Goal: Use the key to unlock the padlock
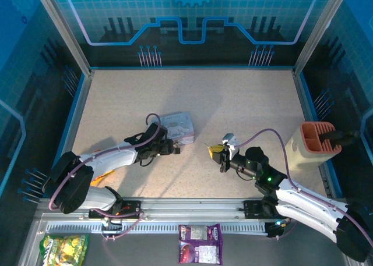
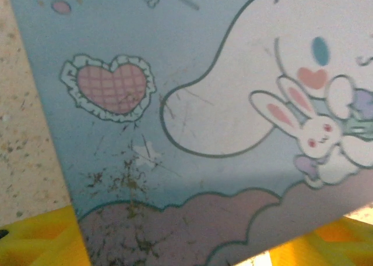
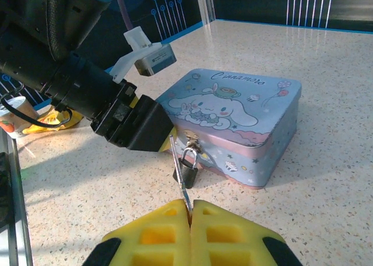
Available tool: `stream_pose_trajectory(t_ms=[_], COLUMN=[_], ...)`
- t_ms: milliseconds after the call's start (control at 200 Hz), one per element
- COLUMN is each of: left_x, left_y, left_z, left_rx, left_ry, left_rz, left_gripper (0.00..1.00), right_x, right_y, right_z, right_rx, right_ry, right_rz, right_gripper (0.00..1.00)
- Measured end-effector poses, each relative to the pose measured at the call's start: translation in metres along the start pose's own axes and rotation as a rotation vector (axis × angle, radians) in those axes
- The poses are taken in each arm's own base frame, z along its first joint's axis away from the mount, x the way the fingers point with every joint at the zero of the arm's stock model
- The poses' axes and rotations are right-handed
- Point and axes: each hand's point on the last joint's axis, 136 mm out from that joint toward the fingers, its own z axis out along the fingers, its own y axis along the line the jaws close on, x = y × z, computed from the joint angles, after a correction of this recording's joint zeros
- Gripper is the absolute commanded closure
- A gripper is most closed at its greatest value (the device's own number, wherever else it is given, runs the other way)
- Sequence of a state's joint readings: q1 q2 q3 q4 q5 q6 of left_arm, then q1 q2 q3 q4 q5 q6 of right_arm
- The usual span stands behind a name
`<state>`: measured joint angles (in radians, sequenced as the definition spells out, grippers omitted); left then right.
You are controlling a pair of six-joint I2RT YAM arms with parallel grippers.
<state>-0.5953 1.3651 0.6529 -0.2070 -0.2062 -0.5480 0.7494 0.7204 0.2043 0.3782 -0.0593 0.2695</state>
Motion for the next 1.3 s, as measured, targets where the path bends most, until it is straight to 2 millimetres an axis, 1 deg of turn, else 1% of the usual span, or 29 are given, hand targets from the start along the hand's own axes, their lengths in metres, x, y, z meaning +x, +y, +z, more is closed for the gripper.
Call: stream_pose_trajectory(t_ms=[110, 165, 240, 280, 355, 405, 445, 515, 605, 700, 770, 866, 986, 1121, 1301], left_x=[-0.006, -0.008, -0.006, 0.000, 0.012, 0.018, 0.022, 0.029, 0.038, 0.040, 0.039, 0.037, 0.024, 0.009, 0.010], left_y=[-0.003, -0.005, -0.010, -0.017, -0.037, -0.048, -0.053, -0.053, -0.050, -0.058, -0.064, -0.072, -0.080, -0.075, -0.073], left_z=[-0.009, -0.019, -0.035, -0.045, -0.062, -0.069, -0.070, -0.065, -0.052, -0.040, -0.034, -0.023, -0.015, -0.005, 0.009], left_rx=[0.026, 0.050, 0.096, 0.129, 0.200, 0.245, 0.270, 0.283, 0.266, 0.275, 0.288, 0.286, 0.300, 0.298, 0.285], left_ry=[-0.031, -0.058, -0.095, -0.107, -0.117, -0.123, -0.131, -0.131, -0.107, -0.100, -0.100, -0.100, -0.117, -0.142, -0.126], left_rz=[-0.005, -0.035, -0.075, -0.078, -0.052, -0.043, -0.048, -0.066, -0.079, -0.082, -0.079, -0.060, -0.053, -0.071, -0.061], left_gripper=[0.34, 0.35, 0.35, 0.34, 0.34, 0.35, 0.35, 0.35, 0.34, 0.34, 0.32, 0.30, 0.30, 0.30, 0.32], right_x=[0.000, 0.000, 0.000, 0.000, 0.003, 0.004, 0.005, 0.007, 0.009, 0.007, 0.006, 0.005, 0.005, 0.005, 0.003], right_y=[0.000, 0.000, 0.000, 0.000, -0.001, -0.002, -0.002, -0.003, -0.003, -0.003, -0.003, -0.003, -0.003, -0.003, -0.003], right_z=[0.000, 0.000, 0.000, 0.001, 0.002, 0.004, 0.005, 0.008, 0.009, 0.009, 0.009, 0.009, 0.009, 0.009, 0.009], right_rx=[0.000, 0.000, 0.000, 0.000, 0.003, 0.003, 0.004, 0.005, 0.006, 0.005, 0.005, 0.006, 0.007, 0.008, 0.006], right_ry=[0.000, 0.000, -0.001, 0.000, 0.009, 0.012, 0.016, 0.024, 0.030, 0.023, 0.019, 0.016, 0.016, 0.016, 0.007], right_rz=[0.001, 0.001, 0.001, 0.001, 0.005, 0.007, 0.008, 0.014, 0.024, 0.032, 0.039, 0.050, 0.063, 0.071, 0.077], right_gripper=[1.00, 1.00, 1.00, 1.00, 1.00, 1.00, 1.00, 1.00, 1.00, 1.00, 1.00, 1.00, 1.00, 1.00, 1.00])
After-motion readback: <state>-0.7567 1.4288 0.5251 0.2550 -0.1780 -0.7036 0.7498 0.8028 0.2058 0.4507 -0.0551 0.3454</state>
